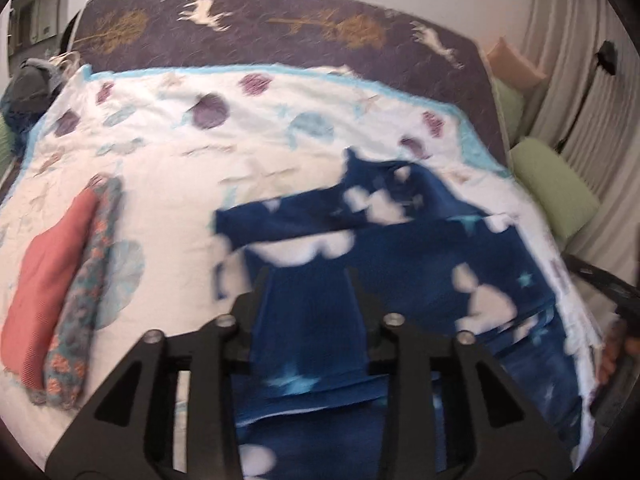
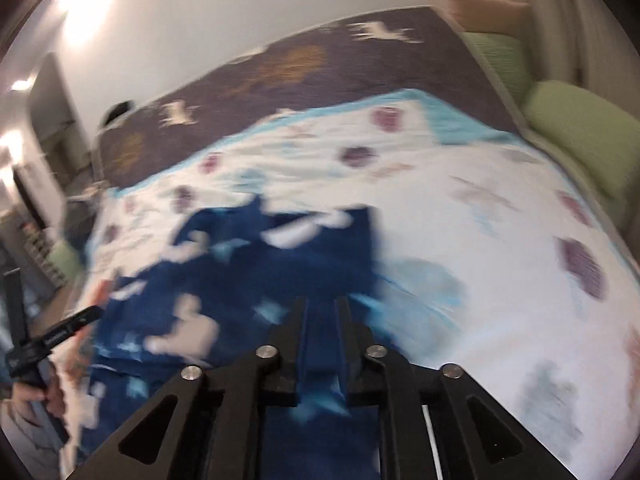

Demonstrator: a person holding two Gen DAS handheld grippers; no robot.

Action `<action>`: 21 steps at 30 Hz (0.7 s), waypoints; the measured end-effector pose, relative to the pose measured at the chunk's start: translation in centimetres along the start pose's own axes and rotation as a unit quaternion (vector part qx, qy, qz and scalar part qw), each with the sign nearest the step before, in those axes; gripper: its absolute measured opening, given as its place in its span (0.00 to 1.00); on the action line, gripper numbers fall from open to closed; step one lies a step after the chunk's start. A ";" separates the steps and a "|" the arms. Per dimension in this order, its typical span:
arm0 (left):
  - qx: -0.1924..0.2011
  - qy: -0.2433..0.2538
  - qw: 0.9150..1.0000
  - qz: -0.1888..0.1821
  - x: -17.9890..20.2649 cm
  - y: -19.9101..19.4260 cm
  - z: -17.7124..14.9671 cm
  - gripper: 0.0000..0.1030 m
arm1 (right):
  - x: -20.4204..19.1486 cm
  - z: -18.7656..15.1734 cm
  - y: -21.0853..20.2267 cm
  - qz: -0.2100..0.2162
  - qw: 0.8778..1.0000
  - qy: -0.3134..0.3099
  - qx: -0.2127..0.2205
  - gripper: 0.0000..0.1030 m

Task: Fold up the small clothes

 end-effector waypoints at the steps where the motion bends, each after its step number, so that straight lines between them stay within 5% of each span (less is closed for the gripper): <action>1: 0.001 0.004 1.000 -0.011 0.7 0.4 0.2 0.46 | -0.7 0.5 1.6 0.010 1.000 0.007 -0.011 0.16; 3: -0.023 0.022 0.999 -0.016 2.1 2.8 0.0 0.54 | -1.1 0.5 4.4 -0.004 1.000 0.005 -0.024 0.20; 6: -0.086 0.063 0.993 0.048 1.7 7.8 -2.4 0.56 | 1.5 -0.9 8.4 -0.085 0.995 0.003 -0.043 0.22; 9: -0.050 0.055 0.997 0.023 1.1 7.6 -3.2 0.56 | 3.4 -1.5 8.1 -0.035 0.999 0.030 -0.028 0.23; 12: -0.057 0.058 0.996 0.030 1.2 6.7 -2.6 0.56 | 3.6 -1.5 7.1 -0.037 0.998 0.026 -0.031 0.24; 17: -0.001 0.058 0.998 0.008 1.8 3.5 -1.8 0.61 | 1.8 -1.0 4.6 -0.014 1.000 -0.002 -0.005 0.29; 21: -0.072 0.052 0.994 0.060 0.7 6.1 -2.9 0.64 | 2.8 -0.1 6.8 -0.057 0.998 -0.001 -0.023 0.38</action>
Point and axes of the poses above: each gripper's, at about its wrist camera, not at the fingertips, and y roughly the way its jaws point, x to its right, z to its top, the point moved 4 cm from there along y, roughly the way its jaws point, and after that the axes turned 12 degrees about y, right-handed, at the moved point
